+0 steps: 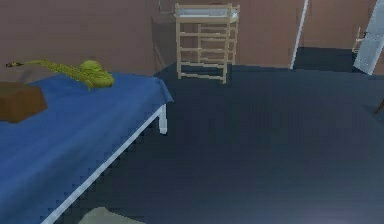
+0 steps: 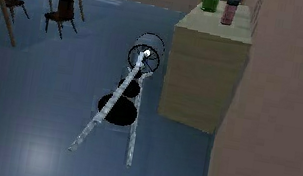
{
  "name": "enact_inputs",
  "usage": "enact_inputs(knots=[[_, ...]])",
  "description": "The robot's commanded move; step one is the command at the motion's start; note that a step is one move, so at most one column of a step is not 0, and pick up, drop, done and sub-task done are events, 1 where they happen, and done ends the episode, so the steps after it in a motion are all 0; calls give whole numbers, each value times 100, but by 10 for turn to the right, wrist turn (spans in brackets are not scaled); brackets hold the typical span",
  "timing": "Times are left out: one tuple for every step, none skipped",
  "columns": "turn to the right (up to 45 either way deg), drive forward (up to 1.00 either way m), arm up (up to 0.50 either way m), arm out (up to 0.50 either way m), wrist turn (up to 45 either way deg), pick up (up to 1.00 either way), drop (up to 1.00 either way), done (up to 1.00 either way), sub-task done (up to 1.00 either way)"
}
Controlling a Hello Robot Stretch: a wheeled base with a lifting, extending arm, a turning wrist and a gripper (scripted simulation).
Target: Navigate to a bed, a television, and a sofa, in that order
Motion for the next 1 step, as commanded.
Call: enact_inputs(knots=[[-450, 0, 0, 0, 0, 0, 0, 0, 0]])
